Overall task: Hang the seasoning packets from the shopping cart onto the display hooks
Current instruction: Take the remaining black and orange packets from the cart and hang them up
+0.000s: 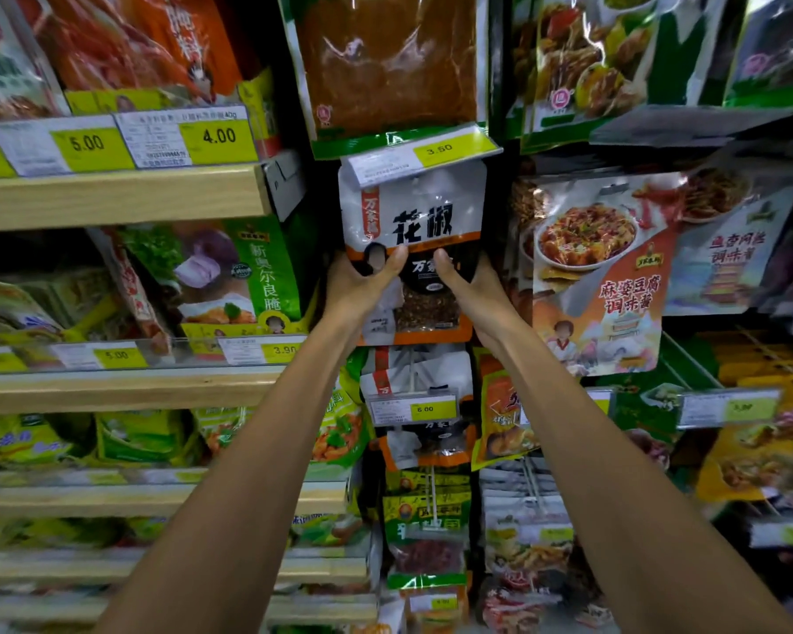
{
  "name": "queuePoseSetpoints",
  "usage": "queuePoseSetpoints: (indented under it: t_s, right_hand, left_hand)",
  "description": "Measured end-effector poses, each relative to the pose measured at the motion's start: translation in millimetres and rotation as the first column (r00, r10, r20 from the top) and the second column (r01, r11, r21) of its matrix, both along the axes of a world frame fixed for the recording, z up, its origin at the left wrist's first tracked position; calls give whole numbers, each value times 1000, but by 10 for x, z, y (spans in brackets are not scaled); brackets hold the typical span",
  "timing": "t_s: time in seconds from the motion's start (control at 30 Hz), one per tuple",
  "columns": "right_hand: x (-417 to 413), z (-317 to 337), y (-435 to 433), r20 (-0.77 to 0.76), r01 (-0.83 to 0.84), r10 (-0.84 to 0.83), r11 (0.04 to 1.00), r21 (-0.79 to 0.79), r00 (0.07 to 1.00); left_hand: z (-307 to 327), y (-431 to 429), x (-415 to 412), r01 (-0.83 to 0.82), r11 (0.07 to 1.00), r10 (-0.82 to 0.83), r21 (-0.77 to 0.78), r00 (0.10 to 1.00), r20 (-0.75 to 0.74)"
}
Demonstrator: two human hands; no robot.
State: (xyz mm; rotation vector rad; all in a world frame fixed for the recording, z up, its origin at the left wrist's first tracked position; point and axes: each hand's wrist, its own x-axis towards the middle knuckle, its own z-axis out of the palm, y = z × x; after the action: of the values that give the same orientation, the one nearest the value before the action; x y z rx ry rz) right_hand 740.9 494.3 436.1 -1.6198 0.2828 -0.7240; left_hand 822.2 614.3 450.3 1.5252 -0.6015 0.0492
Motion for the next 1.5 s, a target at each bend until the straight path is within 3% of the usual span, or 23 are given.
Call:
queuePoseSetpoints:
  t_s: [0.27, 0.73, 1.2, 1.5]
  right_hand:
    - [-55, -19, 38, 53, 68, -66, 997, -45, 996]
    - [-310, -91, 282, 85, 139, -130, 984, -110, 988]
    - [-320, 37, 217, 36, 184, -181, 969, -163, 983]
    - [-423, -6, 409, 49, 267, -263, 944, -194, 964]
  left_hand:
    - [-56, -22, -88, -4, 996, 5, -92, 1000, 17]
    - [-142, 182, -254, 22, 997, -17, -77, 998, 65]
    - [-95, 56, -222, -12, 1000, 12, -4, 1000, 25]
    - [-113, 260, -410, -108, 990, 97, 92, 988, 118]
